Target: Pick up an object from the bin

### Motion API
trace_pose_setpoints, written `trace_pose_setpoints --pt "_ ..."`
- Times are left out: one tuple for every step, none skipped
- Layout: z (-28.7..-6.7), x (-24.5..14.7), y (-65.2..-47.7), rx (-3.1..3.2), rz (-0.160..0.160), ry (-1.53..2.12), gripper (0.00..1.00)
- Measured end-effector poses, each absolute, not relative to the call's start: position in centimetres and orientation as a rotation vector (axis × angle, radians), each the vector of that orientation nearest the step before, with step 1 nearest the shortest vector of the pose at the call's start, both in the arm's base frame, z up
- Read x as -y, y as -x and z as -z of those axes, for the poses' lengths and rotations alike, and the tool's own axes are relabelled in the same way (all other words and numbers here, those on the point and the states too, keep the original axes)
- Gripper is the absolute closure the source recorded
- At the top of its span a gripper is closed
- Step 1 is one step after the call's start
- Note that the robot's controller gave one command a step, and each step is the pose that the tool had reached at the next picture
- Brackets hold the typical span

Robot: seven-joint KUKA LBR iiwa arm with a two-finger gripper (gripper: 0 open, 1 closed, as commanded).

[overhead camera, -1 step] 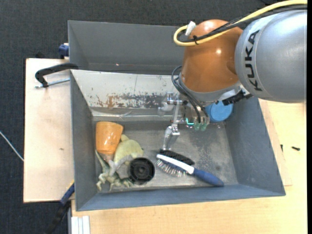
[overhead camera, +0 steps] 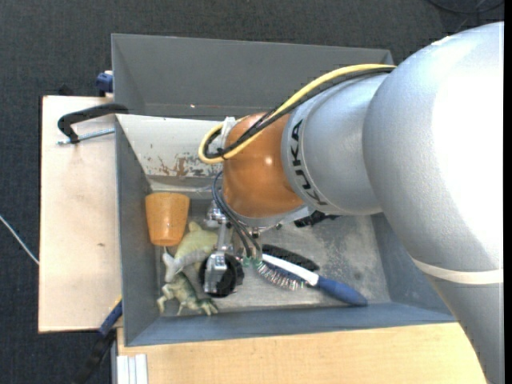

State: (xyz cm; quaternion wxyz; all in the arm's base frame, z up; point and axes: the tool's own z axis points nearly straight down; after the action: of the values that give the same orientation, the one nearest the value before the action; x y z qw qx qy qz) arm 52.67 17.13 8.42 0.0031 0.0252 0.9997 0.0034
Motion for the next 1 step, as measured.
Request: trace_pose_setpoints --pt "-10.29 -22.31 -50.36 -3.073 -0.006 0.586 0.00"
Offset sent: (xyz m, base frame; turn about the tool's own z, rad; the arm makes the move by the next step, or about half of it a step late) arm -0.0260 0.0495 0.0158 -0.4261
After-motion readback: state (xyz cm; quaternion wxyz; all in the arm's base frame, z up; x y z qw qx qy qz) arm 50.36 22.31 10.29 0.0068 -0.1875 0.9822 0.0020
